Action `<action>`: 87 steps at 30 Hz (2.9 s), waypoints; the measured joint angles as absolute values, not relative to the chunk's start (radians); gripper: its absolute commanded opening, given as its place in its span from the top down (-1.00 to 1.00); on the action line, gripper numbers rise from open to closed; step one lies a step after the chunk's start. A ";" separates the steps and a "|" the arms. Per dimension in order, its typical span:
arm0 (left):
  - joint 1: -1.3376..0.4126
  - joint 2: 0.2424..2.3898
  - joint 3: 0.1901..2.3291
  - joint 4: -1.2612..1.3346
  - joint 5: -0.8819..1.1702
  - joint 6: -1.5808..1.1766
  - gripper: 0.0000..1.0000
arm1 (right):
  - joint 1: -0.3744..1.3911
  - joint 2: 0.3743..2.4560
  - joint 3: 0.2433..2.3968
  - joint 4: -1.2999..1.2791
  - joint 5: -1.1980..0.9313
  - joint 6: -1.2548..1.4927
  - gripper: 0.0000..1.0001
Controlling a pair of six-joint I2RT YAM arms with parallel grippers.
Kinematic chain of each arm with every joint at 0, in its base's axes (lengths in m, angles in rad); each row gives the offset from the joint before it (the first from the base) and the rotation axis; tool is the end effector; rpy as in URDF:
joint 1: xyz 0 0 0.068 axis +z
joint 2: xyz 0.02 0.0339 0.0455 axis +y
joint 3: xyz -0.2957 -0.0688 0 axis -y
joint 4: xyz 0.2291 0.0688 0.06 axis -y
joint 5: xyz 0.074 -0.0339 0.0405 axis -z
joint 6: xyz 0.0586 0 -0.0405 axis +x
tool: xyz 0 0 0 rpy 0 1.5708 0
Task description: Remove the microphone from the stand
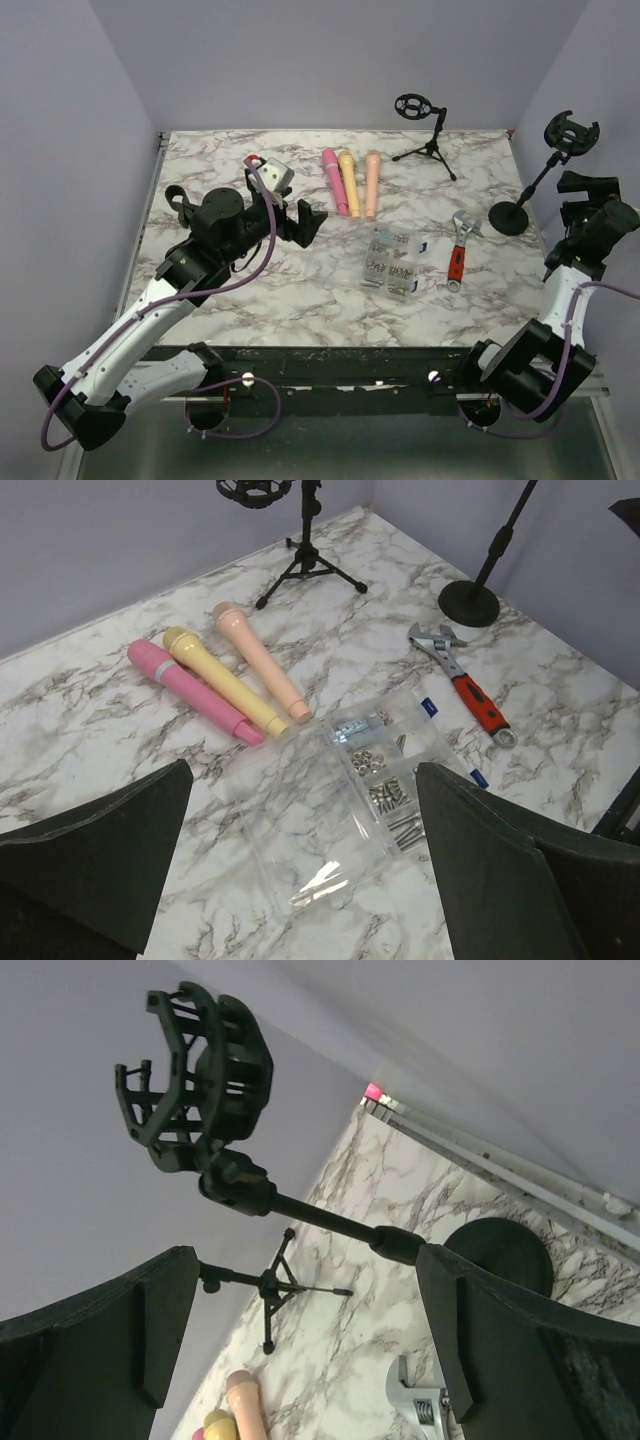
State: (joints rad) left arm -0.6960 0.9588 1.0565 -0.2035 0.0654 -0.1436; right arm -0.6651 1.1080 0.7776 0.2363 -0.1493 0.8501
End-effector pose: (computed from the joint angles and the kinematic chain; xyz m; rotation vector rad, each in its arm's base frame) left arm 0.1541 -0.1337 0.4236 0.5185 1.6433 -0.6829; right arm 0.2064 -0.1508 0.3481 1.0629 1.2888 0.2642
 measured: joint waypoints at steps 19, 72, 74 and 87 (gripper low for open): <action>-0.776 0.925 1.092 -0.226 0.164 -0.179 -0.97 | -0.598 1.237 0.817 0.290 -0.246 0.858 -0.74; -0.822 0.925 1.105 -0.235 0.089 -0.101 -0.97 | -0.422 1.399 1.034 0.277 0.168 0.583 0.18; -0.822 0.924 1.105 -0.236 0.089 -0.101 -0.97 | -0.420 1.399 1.023 0.299 0.176 0.583 0.17; -0.822 0.914 1.105 -0.236 0.090 -0.102 -0.97 | -0.418 1.390 0.974 0.370 0.208 0.583 0.17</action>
